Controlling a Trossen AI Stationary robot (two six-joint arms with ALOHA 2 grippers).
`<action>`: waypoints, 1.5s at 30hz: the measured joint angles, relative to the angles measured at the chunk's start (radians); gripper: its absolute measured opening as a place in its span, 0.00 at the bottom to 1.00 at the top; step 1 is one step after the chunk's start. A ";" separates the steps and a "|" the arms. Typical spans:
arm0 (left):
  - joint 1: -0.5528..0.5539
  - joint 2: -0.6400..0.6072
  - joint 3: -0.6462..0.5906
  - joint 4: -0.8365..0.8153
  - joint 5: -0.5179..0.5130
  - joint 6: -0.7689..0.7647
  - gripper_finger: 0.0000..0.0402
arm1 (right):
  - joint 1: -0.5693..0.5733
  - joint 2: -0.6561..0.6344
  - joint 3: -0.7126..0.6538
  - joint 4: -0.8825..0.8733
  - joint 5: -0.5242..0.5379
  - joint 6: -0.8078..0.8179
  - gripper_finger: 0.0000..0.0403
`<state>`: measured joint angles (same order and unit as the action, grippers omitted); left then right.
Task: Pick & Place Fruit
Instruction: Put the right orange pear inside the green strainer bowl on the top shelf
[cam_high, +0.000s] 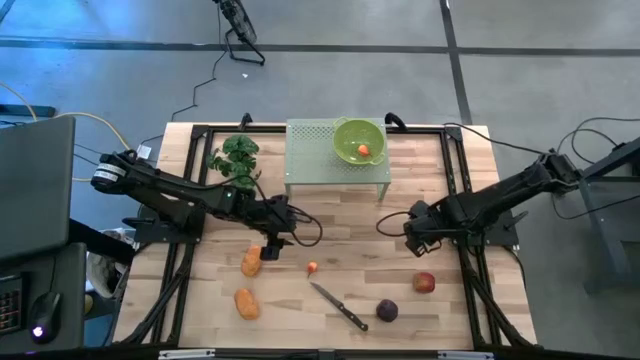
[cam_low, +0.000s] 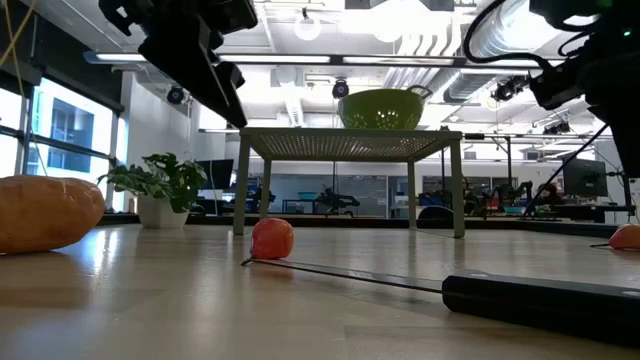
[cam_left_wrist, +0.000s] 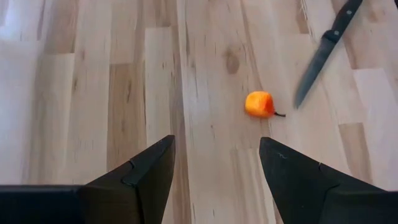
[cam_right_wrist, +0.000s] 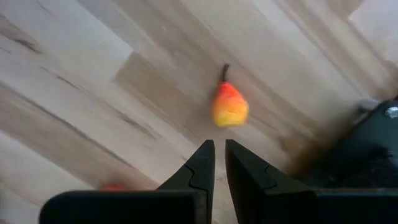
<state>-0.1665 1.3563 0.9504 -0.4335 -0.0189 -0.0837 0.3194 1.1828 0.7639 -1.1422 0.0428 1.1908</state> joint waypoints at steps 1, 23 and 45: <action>0.000 0.000 0.000 -0.002 0.000 0.000 0.57 | -0.004 0.000 0.000 -0.002 0.001 -0.016 0.08; 0.002 0.000 0.000 -0.041 -0.002 -0.019 0.57 | -0.058 0.001 -0.019 0.029 0.060 -0.097 0.53; 0.002 0.000 0.000 -0.040 0.001 -0.019 0.57 | -0.058 0.001 -0.235 0.243 0.031 -0.030 0.58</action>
<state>-0.1642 1.3563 0.9508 -0.4732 -0.0181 -0.1028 0.2619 1.1835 0.5287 -0.8990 0.0742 1.1613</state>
